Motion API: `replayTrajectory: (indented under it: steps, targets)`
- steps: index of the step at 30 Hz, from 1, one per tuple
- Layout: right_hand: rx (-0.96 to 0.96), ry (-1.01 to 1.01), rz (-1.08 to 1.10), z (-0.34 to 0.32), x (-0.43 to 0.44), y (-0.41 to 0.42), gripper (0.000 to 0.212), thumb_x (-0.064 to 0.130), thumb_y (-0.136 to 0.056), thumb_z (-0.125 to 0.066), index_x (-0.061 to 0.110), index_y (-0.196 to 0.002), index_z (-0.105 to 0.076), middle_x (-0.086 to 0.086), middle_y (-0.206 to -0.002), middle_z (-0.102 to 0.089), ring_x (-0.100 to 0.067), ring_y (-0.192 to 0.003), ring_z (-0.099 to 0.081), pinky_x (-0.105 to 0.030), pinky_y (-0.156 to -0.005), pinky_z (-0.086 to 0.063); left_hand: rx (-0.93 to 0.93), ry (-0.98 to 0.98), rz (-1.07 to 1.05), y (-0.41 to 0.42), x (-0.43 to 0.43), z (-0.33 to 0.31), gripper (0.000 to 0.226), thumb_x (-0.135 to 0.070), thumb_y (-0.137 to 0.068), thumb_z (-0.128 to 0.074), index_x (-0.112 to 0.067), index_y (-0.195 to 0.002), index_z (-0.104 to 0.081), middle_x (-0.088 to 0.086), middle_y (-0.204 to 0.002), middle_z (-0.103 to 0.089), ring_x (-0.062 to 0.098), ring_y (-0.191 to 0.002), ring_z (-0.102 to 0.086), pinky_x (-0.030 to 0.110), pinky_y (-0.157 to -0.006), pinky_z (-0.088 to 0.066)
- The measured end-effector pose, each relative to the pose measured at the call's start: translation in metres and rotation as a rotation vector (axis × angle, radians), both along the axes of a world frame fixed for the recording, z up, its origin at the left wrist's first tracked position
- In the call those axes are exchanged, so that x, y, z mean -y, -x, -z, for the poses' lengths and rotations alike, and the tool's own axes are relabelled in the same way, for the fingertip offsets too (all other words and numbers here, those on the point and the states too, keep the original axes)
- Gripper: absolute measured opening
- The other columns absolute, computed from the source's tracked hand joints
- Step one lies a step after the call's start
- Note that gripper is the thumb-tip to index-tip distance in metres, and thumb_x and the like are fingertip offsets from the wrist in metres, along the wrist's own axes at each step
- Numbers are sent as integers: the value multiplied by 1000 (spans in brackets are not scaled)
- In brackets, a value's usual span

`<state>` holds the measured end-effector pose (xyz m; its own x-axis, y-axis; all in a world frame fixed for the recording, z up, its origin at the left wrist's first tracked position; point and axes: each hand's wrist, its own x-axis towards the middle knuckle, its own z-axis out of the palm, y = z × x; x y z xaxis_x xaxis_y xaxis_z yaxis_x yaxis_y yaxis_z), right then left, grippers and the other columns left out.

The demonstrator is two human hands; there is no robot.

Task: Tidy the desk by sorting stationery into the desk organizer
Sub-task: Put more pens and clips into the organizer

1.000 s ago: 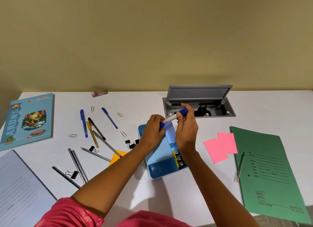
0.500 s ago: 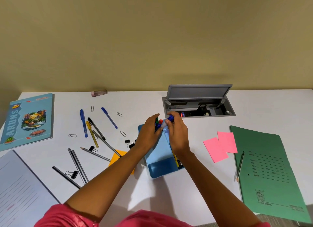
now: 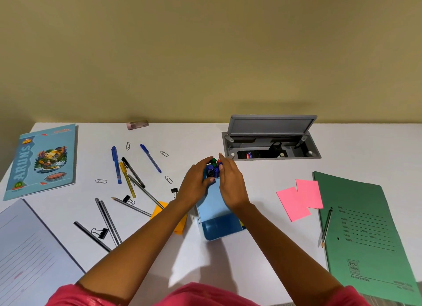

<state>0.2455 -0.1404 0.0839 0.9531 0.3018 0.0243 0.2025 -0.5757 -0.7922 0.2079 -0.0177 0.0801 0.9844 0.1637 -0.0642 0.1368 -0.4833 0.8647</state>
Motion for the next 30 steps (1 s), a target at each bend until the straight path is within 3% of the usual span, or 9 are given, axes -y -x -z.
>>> replayTrajectory:
  steps: [6,11,13,18,21,25,30]
  targets:
    - [-18,-77,-67,1,-3,-1,40,23,-101,-36,12,-139,-42,-5,-138,-48,-14,-125,-47,5,-87,-31,26,38,13,1,-3,-4,46,-15,-93,-55,-16,-138,-41,5,-137,-51,24,-124,-49,30,-105,-36]
    - [45,-7,-98,11,-8,-2,41,28,-97,-47,11,-134,-43,-5,-127,-48,-14,-115,-49,-16,-93,-43,75,2,-52,1,-5,-4,32,-14,-98,-47,-12,-130,-50,8,-127,-59,24,-115,-57,18,-92,-38]
    - [44,6,-89,15,-9,-4,39,29,-96,-48,11,-131,-43,-5,-125,-48,-15,-113,-51,-18,-91,-45,58,-5,-51,0,-6,-5,32,-14,-98,-46,-11,-130,-50,9,-126,-60,25,-114,-57,17,-90,-37]
    - [55,-16,-91,16,-14,-3,51,28,-95,-51,14,-141,-34,-3,-143,-40,-11,-127,-40,-19,-101,-38,24,-36,-13,2,-6,-7,37,-14,-99,-44,-11,-135,-46,11,-133,-56,26,-120,-53,19,-96,-34]
    - [172,50,-172,14,-15,0,51,28,-97,-46,20,-145,-31,0,-151,-32,-12,-136,-30,-24,-108,-31,16,-80,10,5,-4,-10,40,-14,-98,-44,-9,-138,-42,12,-137,-51,27,-126,-48,22,-102,-30]
    - [262,155,-211,19,-13,0,48,25,-94,-41,6,-138,-42,-12,-143,-44,-27,-133,-40,-39,-111,-34,-46,-171,30,9,-6,-5,45,-21,-100,-39,-15,-144,-31,8,-152,-32,27,-144,-20,38,-118,-9]
    - [291,246,-170,19,-15,-4,40,24,-97,-48,5,-132,-48,-14,-134,-52,-27,-123,-48,-38,-106,-40,-59,-103,43,12,-7,-2,48,-21,-100,-38,-15,-146,-26,6,-155,-24,24,-145,-15,34,-117,-11]
